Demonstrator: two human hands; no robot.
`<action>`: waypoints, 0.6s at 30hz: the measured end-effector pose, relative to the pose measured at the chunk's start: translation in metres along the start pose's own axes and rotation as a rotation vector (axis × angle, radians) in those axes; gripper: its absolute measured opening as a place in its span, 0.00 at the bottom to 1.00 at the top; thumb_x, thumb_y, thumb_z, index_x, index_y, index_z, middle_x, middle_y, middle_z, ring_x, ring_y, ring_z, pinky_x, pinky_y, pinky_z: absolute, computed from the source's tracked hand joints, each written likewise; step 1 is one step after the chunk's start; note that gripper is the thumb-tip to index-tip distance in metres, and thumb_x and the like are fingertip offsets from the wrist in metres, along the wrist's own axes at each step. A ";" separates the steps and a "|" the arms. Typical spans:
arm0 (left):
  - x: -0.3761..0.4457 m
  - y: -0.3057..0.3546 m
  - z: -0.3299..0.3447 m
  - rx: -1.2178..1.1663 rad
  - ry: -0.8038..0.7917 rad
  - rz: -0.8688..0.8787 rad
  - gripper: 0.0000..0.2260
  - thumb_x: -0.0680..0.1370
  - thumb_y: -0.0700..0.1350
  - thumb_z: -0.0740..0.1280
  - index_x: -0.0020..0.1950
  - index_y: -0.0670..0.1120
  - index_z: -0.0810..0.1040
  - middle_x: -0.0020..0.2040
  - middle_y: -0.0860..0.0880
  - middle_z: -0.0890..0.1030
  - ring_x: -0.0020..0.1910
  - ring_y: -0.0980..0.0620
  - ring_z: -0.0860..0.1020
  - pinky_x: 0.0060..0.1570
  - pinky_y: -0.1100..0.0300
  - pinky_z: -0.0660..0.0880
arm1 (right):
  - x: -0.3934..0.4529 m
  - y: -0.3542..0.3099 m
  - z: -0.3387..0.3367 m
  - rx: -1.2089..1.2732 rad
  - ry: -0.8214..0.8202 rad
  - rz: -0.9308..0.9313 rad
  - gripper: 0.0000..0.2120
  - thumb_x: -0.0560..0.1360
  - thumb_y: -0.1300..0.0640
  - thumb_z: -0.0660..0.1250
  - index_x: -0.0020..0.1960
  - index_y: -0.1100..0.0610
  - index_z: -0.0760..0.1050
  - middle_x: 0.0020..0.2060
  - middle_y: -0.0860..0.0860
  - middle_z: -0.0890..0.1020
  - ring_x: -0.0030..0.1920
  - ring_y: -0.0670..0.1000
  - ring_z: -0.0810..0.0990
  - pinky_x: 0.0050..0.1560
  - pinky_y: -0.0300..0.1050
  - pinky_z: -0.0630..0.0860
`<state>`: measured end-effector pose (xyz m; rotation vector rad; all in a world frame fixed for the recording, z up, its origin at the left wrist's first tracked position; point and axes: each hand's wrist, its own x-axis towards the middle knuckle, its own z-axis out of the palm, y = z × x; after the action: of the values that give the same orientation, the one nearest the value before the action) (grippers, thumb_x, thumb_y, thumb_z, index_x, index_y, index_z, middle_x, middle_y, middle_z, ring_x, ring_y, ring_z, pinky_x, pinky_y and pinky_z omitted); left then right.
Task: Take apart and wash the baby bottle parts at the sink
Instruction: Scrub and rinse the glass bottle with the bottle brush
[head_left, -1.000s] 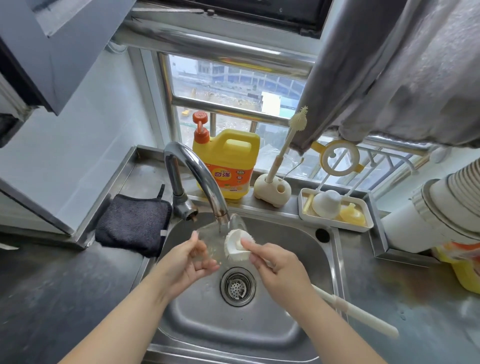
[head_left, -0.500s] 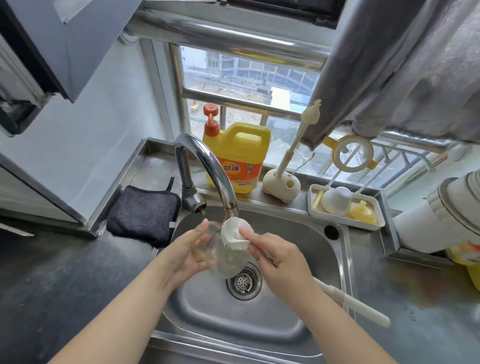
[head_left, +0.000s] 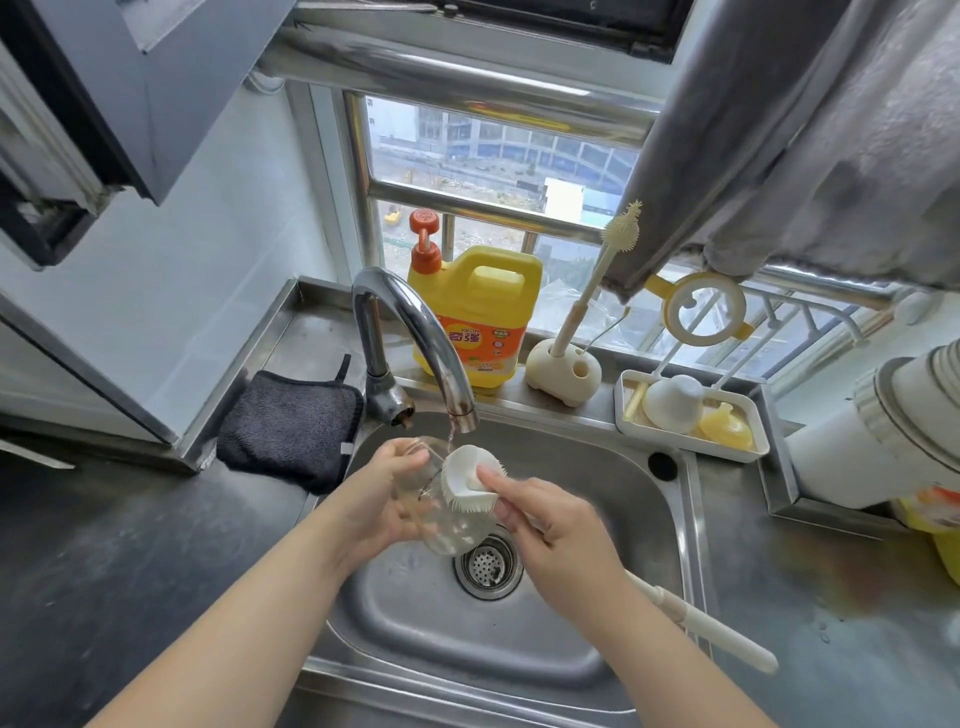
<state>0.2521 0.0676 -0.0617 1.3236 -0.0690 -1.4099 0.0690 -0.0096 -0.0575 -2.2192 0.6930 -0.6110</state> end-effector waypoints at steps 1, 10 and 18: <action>0.000 0.001 0.002 0.009 0.002 0.004 0.16 0.77 0.45 0.67 0.64 0.46 0.72 0.50 0.47 0.77 0.45 0.44 0.79 0.55 0.33 0.73 | 0.000 0.000 0.001 0.002 0.004 0.001 0.19 0.76 0.44 0.57 0.64 0.29 0.65 0.36 0.41 0.76 0.37 0.45 0.75 0.38 0.52 0.75; 0.002 -0.004 0.018 -0.043 0.028 -0.049 0.28 0.66 0.49 0.74 0.62 0.52 0.68 0.55 0.43 0.78 0.38 0.40 0.82 0.43 0.36 0.78 | 0.003 -0.009 0.004 -0.052 -0.016 -0.033 0.18 0.76 0.49 0.58 0.65 0.37 0.71 0.40 0.43 0.80 0.41 0.43 0.77 0.40 0.40 0.74; 0.015 0.004 0.010 -0.176 0.021 -0.200 0.39 0.54 0.51 0.79 0.64 0.46 0.75 0.61 0.42 0.78 0.57 0.38 0.78 0.43 0.39 0.78 | -0.001 0.010 -0.011 -0.274 0.096 -0.052 0.16 0.76 0.49 0.59 0.63 0.42 0.73 0.39 0.42 0.80 0.39 0.45 0.78 0.32 0.44 0.77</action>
<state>0.2523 0.0493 -0.0649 1.2244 0.2018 -1.5323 0.0586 -0.0206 -0.0578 -2.4795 0.8114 -0.6868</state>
